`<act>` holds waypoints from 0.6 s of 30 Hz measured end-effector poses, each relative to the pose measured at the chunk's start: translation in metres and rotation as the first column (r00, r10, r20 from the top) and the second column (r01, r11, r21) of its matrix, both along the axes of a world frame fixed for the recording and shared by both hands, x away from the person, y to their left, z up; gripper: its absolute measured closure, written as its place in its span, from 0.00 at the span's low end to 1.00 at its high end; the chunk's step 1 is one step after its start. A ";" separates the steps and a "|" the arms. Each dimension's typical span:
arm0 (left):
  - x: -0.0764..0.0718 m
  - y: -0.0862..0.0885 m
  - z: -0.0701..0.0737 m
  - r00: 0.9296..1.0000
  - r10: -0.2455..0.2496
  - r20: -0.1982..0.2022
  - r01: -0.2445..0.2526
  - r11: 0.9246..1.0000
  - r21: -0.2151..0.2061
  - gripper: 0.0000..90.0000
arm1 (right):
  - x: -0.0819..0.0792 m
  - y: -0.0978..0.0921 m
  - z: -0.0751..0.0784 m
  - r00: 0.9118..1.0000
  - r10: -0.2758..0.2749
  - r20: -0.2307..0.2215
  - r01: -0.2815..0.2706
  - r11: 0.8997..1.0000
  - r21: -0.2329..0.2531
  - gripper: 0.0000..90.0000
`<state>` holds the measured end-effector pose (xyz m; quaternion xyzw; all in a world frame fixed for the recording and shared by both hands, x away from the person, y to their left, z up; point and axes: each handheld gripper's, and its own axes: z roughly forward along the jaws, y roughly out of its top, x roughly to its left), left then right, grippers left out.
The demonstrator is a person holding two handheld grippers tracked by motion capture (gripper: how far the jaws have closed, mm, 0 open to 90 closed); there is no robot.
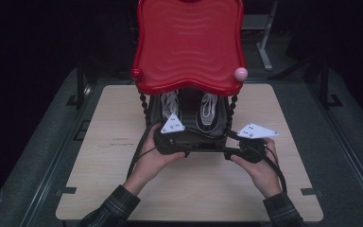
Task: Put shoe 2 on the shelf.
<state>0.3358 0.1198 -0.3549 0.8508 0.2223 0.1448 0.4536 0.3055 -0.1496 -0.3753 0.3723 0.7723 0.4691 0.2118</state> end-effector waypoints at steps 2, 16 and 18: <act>-0.004 0.005 0.000 1.000 -0.008 -0.008 0.008 1.000 -0.004 0.34 | -0.004 -0.004 -0.002 1.000 0.003 0.002 -0.003 1.000 -0.005 0.41; -0.040 0.053 -0.010 0.999 0.007 -0.032 -0.007 1.000 0.008 0.32 | -0.028 -0.041 -0.020 0.998 -0.048 -0.048 0.046 0.998 -0.047 0.35; -0.043 0.063 -0.014 0.999 0.021 -0.040 -0.020 1.000 0.018 0.31 | -0.031 -0.047 -0.023 0.997 -0.051 -0.059 0.048 0.997 -0.057 0.34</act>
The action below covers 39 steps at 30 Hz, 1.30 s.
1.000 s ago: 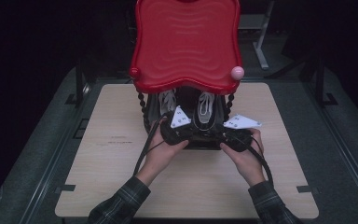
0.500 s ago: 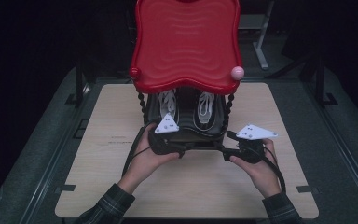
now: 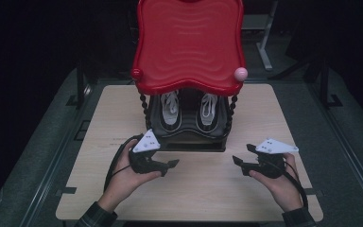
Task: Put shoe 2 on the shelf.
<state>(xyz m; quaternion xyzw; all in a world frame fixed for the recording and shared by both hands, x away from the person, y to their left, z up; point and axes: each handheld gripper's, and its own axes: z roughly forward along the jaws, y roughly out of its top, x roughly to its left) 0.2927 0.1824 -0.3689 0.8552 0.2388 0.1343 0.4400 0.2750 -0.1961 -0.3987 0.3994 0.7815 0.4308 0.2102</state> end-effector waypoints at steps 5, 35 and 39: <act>-0.007 0.026 -0.015 0.998 0.043 -0.035 -0.042 0.999 0.026 0.31 | -0.006 -0.015 -0.010 0.999 -0.026 -0.031 0.025 1.000 -0.015 0.34; -0.017 0.142 -0.088 0.935 0.316 -0.159 -0.271 0.928 0.256 0.22 | -0.006 -0.080 -0.075 0.970 -0.137 -0.198 0.120 0.988 -0.098 0.29; -0.016 0.147 -0.092 0.931 0.331 -0.154 -0.293 0.929 0.225 0.18 | -0.007 -0.082 -0.079 0.977 -0.135 -0.164 0.119 0.987 -0.104 0.23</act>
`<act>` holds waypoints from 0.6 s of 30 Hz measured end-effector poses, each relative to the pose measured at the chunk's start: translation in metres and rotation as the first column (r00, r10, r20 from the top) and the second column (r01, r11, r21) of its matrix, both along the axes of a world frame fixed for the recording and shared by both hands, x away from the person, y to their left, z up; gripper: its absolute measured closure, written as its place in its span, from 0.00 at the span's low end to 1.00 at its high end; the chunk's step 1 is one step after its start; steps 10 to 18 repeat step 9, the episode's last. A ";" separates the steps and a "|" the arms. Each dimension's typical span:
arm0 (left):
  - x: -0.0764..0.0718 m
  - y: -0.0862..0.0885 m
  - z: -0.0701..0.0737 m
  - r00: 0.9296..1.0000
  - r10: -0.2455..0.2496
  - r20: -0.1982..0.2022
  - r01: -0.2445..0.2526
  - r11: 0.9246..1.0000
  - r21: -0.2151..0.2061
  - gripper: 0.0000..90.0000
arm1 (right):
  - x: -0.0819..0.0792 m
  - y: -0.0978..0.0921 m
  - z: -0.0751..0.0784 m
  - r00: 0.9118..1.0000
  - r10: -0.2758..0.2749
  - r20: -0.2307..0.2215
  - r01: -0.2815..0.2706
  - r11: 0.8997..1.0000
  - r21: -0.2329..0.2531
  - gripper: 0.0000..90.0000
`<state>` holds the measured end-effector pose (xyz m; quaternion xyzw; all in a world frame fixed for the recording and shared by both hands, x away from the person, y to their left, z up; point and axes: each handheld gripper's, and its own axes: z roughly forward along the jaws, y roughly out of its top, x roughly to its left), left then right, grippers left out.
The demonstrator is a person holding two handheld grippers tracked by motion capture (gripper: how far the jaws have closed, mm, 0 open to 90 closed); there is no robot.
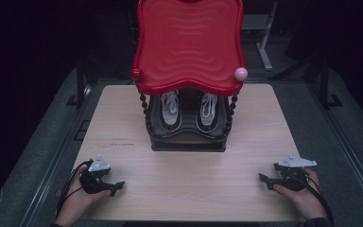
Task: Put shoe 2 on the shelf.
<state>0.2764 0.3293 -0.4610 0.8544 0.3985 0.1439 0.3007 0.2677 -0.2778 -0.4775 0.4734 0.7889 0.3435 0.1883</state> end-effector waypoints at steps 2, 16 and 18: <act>0.000 0.003 -0.002 1.000 -0.001 0.019 0.002 1.000 -0.015 0.15 | 0.000 0.000 -0.002 1.000 0.003 0.009 -0.003 1.000 0.006 0.21; -0.003 0.010 -0.011 0.995 -0.034 0.096 0.042 0.996 -0.085 0.14 | 0.001 0.000 -0.002 1.000 -0.028 -0.002 0.028 1.000 -0.001 0.14; -0.003 0.010 -0.011 0.995 -0.034 0.096 0.042 0.996 -0.085 0.14 | 0.001 0.000 -0.002 1.000 -0.028 -0.002 0.028 1.000 -0.001 0.14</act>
